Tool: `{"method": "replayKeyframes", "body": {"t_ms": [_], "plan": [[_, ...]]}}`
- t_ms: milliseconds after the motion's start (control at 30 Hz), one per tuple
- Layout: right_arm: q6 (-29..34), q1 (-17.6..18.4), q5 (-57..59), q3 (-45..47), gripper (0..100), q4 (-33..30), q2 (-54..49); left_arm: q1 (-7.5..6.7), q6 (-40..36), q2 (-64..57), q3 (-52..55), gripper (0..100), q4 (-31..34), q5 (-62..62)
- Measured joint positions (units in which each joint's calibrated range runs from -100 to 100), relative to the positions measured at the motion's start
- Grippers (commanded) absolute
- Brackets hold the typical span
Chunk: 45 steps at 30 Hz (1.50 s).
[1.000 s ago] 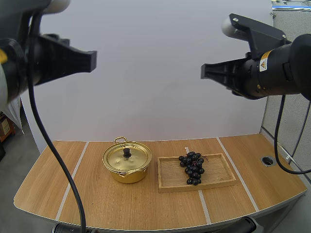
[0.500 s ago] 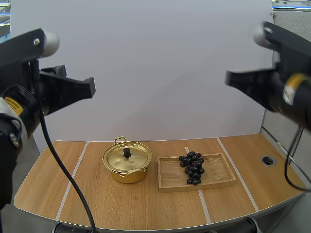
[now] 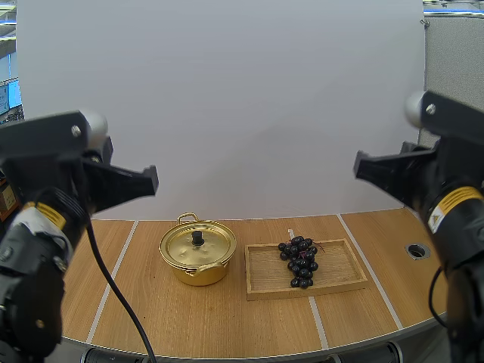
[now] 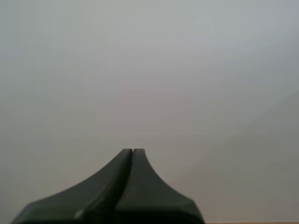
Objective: Open the pot, put the pineapple inside, and close it
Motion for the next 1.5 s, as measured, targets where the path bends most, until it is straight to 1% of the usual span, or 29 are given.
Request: {"method": "replayKeyframes", "body": {"t_ms": [167, 267, 333, 533, 800, 967, 1067, 1267, 1367, 1433, 1500], "plan": [[-0.2, 0.0, -15.4, 8.2, 0, 0.1, 0.0, 0.00, 2.7, 0.0, 5.8, 0, 0.0, -1.3], [-0.2, 0.0, -27.1, 15.0, 0, 0.2, 0.0, 0.00, 3.3, 0.0, 8.7, 0, 0.0, -1.9], [-0.2, 0.0, -32.3, 19.5, 0, 0.2, 0.0, 0.00, 3.3, -0.4, 10.4, 0, 0.0, -2.9], [-0.4, 0.0, -40.9, 29.8, 0, 0.0, 0.1, 0.00, 3.7, -3.4, 17.1, 0, 0.0, -8.7], [-0.6, 0.0, -44.3, 36.0, 0, 0.0, 0.0, 0.00, 2.7, -7.3, 25.8, 0, 0.1, -17.0], [-0.3, 0.0, -44.6, 36.5, 0, 0.0, 0.0, 0.00, 0.5, -7.3, 30.5, 0, 0.1, -18.9], [-0.2, 0.0, -44.4, 36.5, 0, 0.0, 0.0, 0.00, -0.7, -7.3, 30.9, 0, 0.1, -18.3], [-0.2, 0.0, -37.3, 36.5, 0, 3.7, 0.0, 0.00, -1.9, -7.3, 30.9, 0, 0.1, -17.8], [-0.4, 0.0, -34.5, 36.6, 0, 4.7, 0.0, 0.00, -2.3, -7.3, 31.0, 0, 0.1, -15.1], [-1.5, 0.0, -32.8, 36.6, 0, 5.7, 0.0, 0.07, -2.7, -7.3, 31.0, 0, 0.1, -12.7], [-4.0, 0.0, -30.5, 36.6, 0, 8.6, 0.0, 0.39, -2.9, -7.3, 31.0, 0, 0.1, -10.3]]}}
